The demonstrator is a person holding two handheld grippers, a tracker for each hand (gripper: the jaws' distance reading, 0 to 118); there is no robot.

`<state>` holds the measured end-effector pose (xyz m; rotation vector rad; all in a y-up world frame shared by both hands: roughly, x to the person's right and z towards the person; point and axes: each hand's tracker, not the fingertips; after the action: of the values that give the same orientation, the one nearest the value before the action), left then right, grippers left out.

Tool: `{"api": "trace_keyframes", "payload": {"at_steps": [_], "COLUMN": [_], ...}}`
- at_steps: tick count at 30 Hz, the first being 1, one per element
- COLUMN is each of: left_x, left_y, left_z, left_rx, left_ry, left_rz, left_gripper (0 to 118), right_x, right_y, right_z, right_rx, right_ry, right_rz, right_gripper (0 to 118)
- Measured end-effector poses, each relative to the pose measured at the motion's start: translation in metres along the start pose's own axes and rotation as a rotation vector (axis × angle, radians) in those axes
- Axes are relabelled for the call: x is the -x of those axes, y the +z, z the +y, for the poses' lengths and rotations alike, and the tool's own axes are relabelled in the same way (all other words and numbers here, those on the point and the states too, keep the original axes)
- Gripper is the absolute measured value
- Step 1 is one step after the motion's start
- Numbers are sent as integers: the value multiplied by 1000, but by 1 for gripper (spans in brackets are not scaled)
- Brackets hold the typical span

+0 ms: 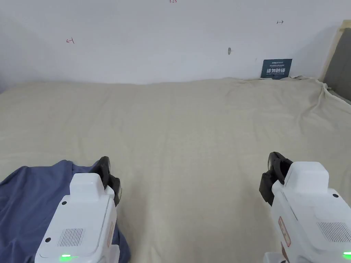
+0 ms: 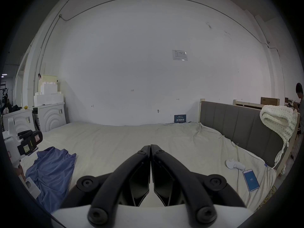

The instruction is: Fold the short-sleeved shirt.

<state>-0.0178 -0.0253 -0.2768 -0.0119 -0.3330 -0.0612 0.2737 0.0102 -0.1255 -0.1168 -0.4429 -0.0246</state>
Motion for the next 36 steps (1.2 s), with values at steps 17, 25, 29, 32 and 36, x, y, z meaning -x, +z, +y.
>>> {"api": "trace_keyframes", "payload": {"at_steps": [17, 25, 29, 32, 36], "left_x": [-1, -1, -2, -2, -1], "left_y": [2, 3, 3, 3, 3], "left_z": [-2, -2, -3, -3, -3], "left_rx": [-2, -4, -5, -5, -6], "left_ry": [-5, -14, -14, -18, -16], "left_rz": [-6, -11, -10, -11, -9], "left_gripper": [0, 0, 0, 0, 0], "right_x": [1, 0, 0, 0, 1], "right_y": [1, 2, 2, 2, 2], "right_z": [0, 0, 0, 1, 1], "right_rx": [0, 0, -1, -2, -4], "right_ry": [9, 11, 12, 11, 16], "right_rz": [13, 11, 12, 11, 13], "right_gripper": [1, 1, 1, 1, 1]}}
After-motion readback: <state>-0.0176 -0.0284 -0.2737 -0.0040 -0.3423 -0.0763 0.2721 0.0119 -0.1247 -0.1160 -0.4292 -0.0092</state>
